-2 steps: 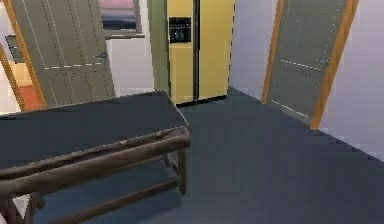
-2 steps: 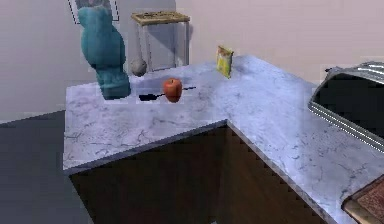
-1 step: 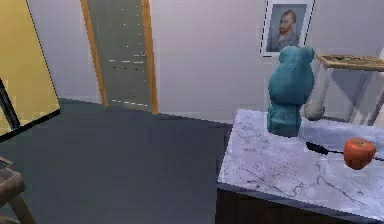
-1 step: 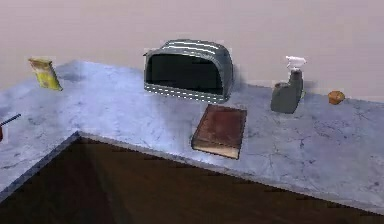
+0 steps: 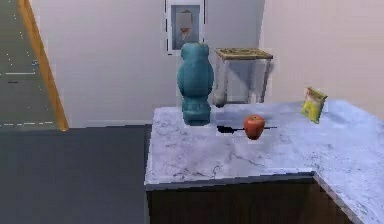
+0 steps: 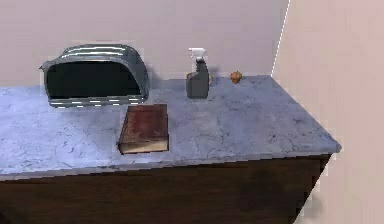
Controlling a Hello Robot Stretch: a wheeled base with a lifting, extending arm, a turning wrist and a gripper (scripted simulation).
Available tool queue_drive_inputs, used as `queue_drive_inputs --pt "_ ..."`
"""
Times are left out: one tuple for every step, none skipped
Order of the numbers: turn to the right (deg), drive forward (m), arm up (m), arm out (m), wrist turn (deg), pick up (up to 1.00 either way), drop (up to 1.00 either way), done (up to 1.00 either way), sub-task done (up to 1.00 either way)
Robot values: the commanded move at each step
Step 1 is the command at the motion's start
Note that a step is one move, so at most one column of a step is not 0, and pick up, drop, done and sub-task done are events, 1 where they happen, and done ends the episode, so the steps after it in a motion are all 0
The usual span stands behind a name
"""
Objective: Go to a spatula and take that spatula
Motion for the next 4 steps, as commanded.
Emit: queue_drive_inputs --pt "0.0 0.30 0.00 0.00 0.0 0.00 0.00 0.00 0.00" --pt "-45.0 0.00 0.00 0.00 0.0 0.00 0.00 0.00 0.00" --pt "-15.0 0.00 0.00 0.00 0.0 0.00 0.00 0.00 0.00" --pt "0.0 0.00 0.50 0.00 0.0 0.00 0.00 0.00 0.00"
